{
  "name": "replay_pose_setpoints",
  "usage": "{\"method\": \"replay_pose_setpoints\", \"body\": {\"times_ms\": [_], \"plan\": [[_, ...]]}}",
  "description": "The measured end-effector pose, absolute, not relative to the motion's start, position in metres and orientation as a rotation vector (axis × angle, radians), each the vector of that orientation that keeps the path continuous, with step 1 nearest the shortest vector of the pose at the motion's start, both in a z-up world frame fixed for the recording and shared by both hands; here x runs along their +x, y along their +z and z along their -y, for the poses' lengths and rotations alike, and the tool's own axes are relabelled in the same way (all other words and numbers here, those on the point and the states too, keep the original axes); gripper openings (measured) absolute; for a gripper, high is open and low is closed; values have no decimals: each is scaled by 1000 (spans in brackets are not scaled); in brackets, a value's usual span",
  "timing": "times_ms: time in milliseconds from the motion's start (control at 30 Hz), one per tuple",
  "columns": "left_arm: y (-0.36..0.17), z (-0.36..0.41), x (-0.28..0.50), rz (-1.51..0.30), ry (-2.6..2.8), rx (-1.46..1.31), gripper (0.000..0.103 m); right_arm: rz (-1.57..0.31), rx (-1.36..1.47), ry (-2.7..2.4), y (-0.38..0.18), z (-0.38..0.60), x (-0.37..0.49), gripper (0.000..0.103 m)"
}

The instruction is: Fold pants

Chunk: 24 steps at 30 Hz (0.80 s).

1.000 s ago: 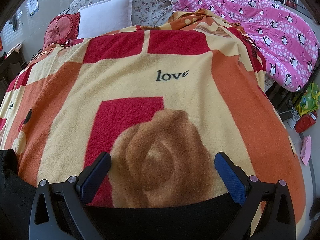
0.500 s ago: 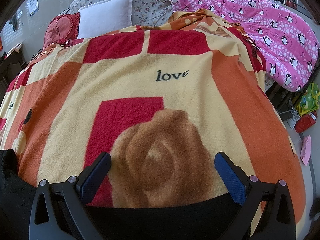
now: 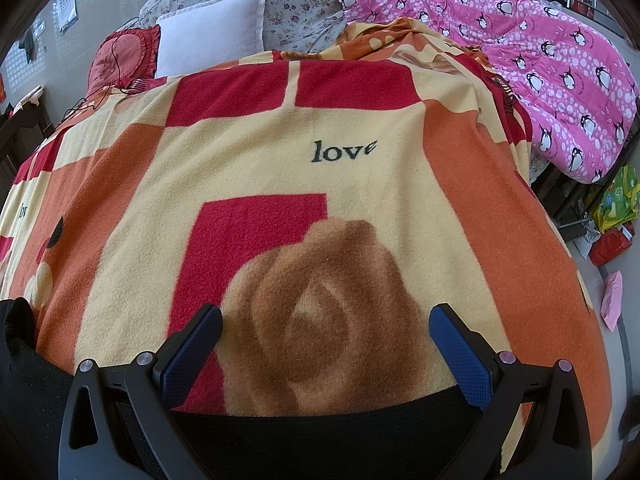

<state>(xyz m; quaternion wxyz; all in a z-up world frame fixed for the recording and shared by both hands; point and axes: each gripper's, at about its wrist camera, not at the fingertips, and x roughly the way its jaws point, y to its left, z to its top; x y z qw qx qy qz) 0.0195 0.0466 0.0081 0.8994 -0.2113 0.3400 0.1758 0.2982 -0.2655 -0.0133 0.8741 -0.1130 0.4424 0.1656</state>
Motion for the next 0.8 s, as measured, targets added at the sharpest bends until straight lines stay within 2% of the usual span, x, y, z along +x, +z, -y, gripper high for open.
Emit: {"method": "replay_pose_setpoints", "body": {"times_ms": [800], "plan": [[9,-43,20,-692,331,-460,102,-927,-250,364,-12,258,304,102]]}}
